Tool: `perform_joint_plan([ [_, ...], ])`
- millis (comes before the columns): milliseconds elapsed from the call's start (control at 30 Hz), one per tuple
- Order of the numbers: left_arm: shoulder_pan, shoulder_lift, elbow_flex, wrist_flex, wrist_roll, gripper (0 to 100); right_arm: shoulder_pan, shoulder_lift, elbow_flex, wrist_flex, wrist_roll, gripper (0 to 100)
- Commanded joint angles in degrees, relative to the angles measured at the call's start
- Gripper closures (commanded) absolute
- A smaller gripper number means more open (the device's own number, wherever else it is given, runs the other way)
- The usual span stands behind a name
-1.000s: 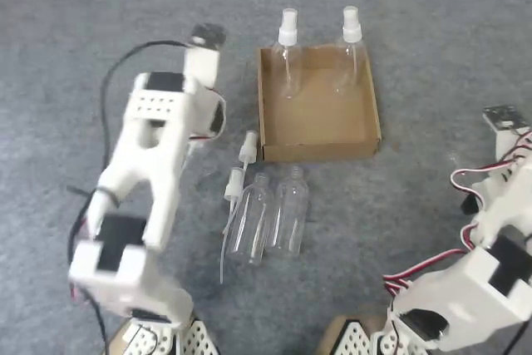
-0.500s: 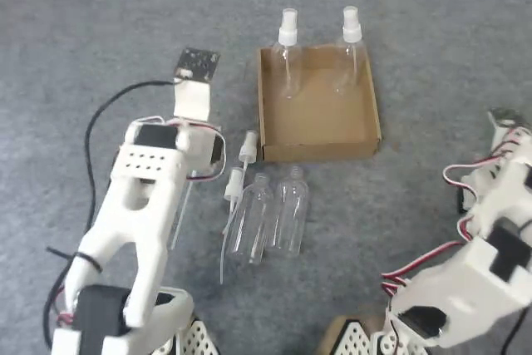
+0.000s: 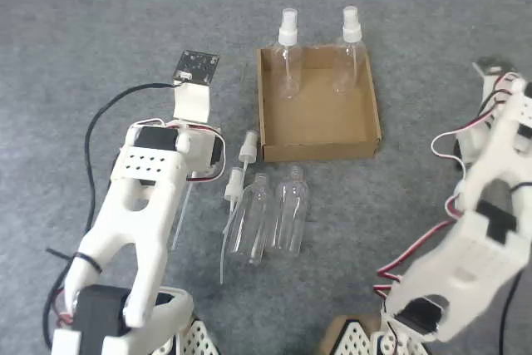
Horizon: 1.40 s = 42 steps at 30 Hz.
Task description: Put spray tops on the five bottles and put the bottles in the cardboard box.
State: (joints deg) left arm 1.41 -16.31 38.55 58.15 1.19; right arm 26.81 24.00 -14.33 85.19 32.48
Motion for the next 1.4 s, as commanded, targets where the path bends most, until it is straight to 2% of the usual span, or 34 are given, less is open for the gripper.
perform_joint_plan([
  [0,-0.2,-3.0,-0.2,-1.2,0.4,99,2.0,5.4,-8.1,4.4,2.5,67.7],
  [167,-0.1,-3.0,-0.2,-1.3,0.4,99,3.9,10.7,-12.9,5.0,2.7,77.2],
  [533,-0.1,-3.0,-0.2,-1.3,0.4,99,4.5,15.4,-13.4,2.9,2.8,78.3],
  [767,-0.1,-3.0,-0.2,-1.3,0.4,99,4.4,12.7,-16.0,3.5,2.9,97.2],
  [867,-0.2,-3.4,-0.3,-1.3,0.5,99,3.8,9.0,-19.2,5.9,2.4,99.2],
  [967,-0.2,-3.6,-0.8,-1.3,0.5,99,1.0,3.1,-20.4,9.9,1.1,99.2],
  [1167,-0.7,-3.6,-2.2,-1.4,0.6,99,-7.1,-10.8,-18.2,13.1,-6.7,99.2],
  [1267,-2.5,-3.6,-2.7,-1.3,0.6,99,-12.5,-17.5,-10.5,12.2,-9.0,99.2],
  [1367,-4.1,-5.3,-2.8,-1.3,0.6,99,-18.2,-25.6,1.1,6.9,-10.7,99.2],
])
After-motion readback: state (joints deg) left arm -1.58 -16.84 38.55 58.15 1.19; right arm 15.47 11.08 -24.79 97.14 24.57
